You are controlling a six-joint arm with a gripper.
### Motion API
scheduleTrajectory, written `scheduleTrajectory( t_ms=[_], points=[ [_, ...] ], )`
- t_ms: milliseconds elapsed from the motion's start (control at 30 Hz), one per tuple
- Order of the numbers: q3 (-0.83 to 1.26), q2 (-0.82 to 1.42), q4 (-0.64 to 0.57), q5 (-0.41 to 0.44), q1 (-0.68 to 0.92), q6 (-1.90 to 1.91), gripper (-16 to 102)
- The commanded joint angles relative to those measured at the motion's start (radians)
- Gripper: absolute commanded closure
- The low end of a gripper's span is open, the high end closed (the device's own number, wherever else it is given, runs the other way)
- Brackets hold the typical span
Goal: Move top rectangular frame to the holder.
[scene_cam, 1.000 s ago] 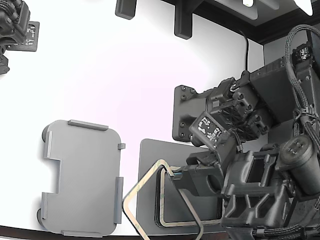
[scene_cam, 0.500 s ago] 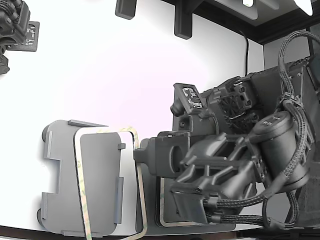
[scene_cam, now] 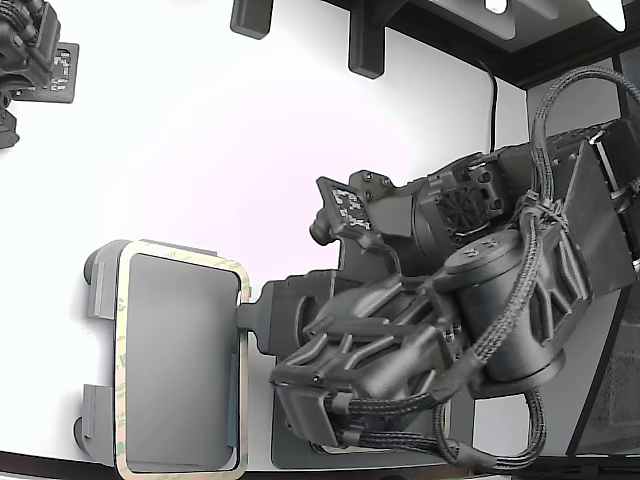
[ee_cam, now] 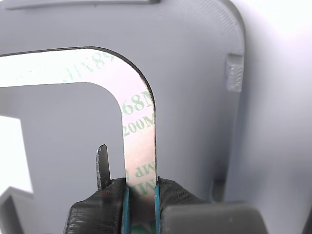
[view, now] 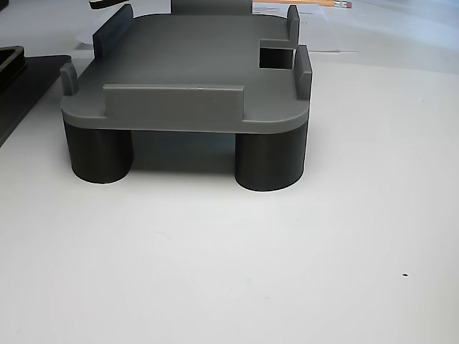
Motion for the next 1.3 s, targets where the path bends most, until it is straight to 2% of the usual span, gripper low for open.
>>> scheduleTrajectory(
  t_ms=[0, 300, 1267],
  points=[
    [0.011, 0.014, -0.034, -0.005, -0.011, 0.005, 96],
    [0.018, -0.031, -0.058, -0.015, -0.023, 0.000, 96],
    [-0.018, -0.089, -0.005, -0.051, -0.046, 0.000, 96]
  ],
)
